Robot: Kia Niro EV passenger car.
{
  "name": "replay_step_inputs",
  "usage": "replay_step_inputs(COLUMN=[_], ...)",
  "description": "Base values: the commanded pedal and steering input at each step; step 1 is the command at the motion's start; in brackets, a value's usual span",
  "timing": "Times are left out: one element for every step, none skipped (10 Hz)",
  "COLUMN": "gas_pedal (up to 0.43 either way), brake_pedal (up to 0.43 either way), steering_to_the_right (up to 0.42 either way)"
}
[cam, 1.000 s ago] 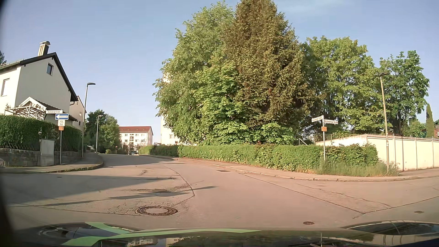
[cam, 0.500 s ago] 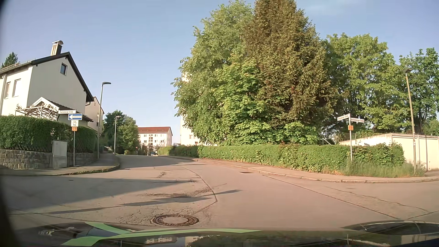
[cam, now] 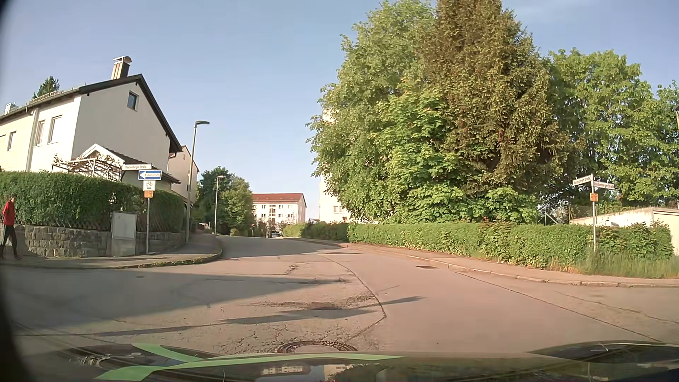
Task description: Follow the waypoints while adhering to traffic rules and regulations
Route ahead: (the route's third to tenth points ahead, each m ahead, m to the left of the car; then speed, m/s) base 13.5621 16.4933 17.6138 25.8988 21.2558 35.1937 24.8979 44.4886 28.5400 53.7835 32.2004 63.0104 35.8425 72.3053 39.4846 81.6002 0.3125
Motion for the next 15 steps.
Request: replay_step_inputs(gas_pedal=[0.35, 0.339, 0.319, 0.319, 0.331, 0.358, 0.358, 0.409, 0.441, 0.449, 0.449, 0.469, 0.469, 0.469, 0.469], brake_pedal=[0.47, 0.433, 0.36, 0.366, 0.366, 0.366, 0.354, 0.341, 0.341, 0.311, 0.274, 0.256, 0.232, 0.201, 0.177], steering_to_the_right=[-0.69, -0.653, -0.636, -0.632, -0.631, -0.631, -0.631, -0.632, -0.635, -0.64, -0.644, -0.645, -0.645, -0.646, -0.646])
